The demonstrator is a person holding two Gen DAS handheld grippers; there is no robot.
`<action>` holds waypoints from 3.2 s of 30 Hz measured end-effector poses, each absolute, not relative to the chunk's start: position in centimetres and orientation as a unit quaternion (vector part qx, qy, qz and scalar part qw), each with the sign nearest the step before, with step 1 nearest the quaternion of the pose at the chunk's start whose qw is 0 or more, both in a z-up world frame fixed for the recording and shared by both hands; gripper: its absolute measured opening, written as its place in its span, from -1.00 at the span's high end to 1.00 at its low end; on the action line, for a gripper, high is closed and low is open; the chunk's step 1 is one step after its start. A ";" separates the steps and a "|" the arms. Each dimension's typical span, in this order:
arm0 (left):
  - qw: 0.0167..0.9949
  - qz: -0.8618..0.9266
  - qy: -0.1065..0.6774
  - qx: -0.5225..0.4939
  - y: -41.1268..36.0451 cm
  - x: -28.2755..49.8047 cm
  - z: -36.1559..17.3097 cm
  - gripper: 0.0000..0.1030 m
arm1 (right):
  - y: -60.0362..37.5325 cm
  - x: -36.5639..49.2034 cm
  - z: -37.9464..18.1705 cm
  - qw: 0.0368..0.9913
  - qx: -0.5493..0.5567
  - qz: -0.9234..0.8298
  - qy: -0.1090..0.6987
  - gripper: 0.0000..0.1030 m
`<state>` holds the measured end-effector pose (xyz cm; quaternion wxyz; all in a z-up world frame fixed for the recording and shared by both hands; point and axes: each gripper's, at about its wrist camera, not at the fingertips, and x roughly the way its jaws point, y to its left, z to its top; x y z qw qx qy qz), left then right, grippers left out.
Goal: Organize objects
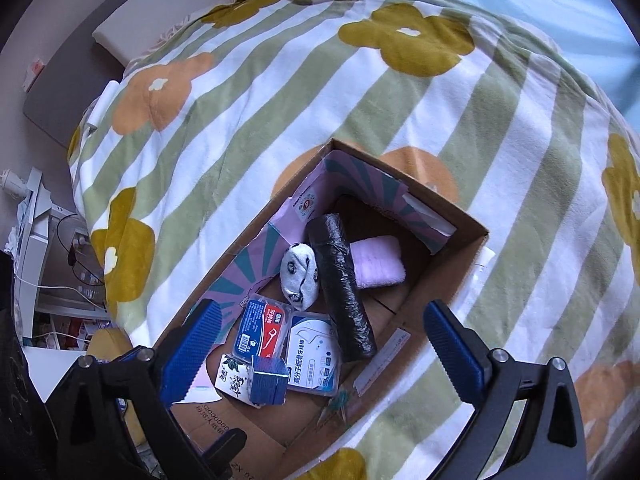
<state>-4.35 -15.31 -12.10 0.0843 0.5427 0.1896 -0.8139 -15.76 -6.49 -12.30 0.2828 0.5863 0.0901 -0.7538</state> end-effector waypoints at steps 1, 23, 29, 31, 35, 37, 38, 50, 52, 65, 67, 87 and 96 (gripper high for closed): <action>0.080 -0.817 0.185 0.541 -15.2 -4.3 -11.4 -0.99 | -5.8 -15.5 -11.5 0.275 0.584 -0.759 0.086 -0.96; -0.082 -0.850 0.044 0.519 -4.5 -4.0 -2.1 -1.00 | 14.9 -4.4 -2.6 0.034 0.542 -0.840 -0.011 -0.96; -0.111 -0.852 0.017 0.512 -0.8 -3.8 -1.5 -1.00 | 18.9 -1.4 -3.1 -0.021 0.539 -0.841 -0.027 -0.96; -0.119 -0.851 0.011 0.511 0.2 -3.6 -1.5 -1.00 | 19.9 -0.7 -3.2 -0.035 0.538 -0.841 -0.037 -0.96; -0.130 -0.847 0.004 0.515 1.5 -3.4 -1.8 -1.00 | 21.0 0.0 -3.2 -0.049 0.536 -0.841 -0.045 -0.96; -0.134 -0.846 0.004 0.516 2.0 -3.4 -1.9 -1.00 | 21.4 0.2 -3.1 -0.051 0.535 -0.842 -0.047 -0.96; -0.135 -0.846 0.004 0.515 2.1 -3.4 -1.9 -0.99 | 21.4 0.2 -3.1 -0.052 0.534 -0.842 -0.047 -0.96; -0.133 -0.846 0.014 0.516 2.2 -3.7 -1.5 -1.00 | 21.5 0.4 -3.1 -0.054 0.533 -0.843 -0.047 -0.96; -0.131 -0.846 0.014 0.517 2.1 -3.7 -1.5 -0.99 | 21.5 0.3 -3.0 -0.053 0.533 -0.843 -0.047 -0.96; -0.118 -0.846 0.013 0.519 2.1 -3.9 -1.8 -1.00 | 21.6 0.2 -3.0 -0.054 0.533 -0.843 -0.047 -0.96; -0.118 -0.846 0.013 0.520 2.1 -3.9 -1.8 -1.00 | 21.7 0.2 -3.0 -0.054 0.533 -0.843 -0.047 -0.96; -0.113 -0.848 0.012 0.517 2.2 -4.0 -1.7 -1.00 | 22.2 -0.6 -2.7 -0.051 0.531 -0.844 -0.050 -0.96; -0.113 -0.849 0.011 0.516 1.9 -4.2 -1.6 -1.00 | 22.1 -1.3 -2.4 -0.050 0.531 -0.844 -0.051 -0.96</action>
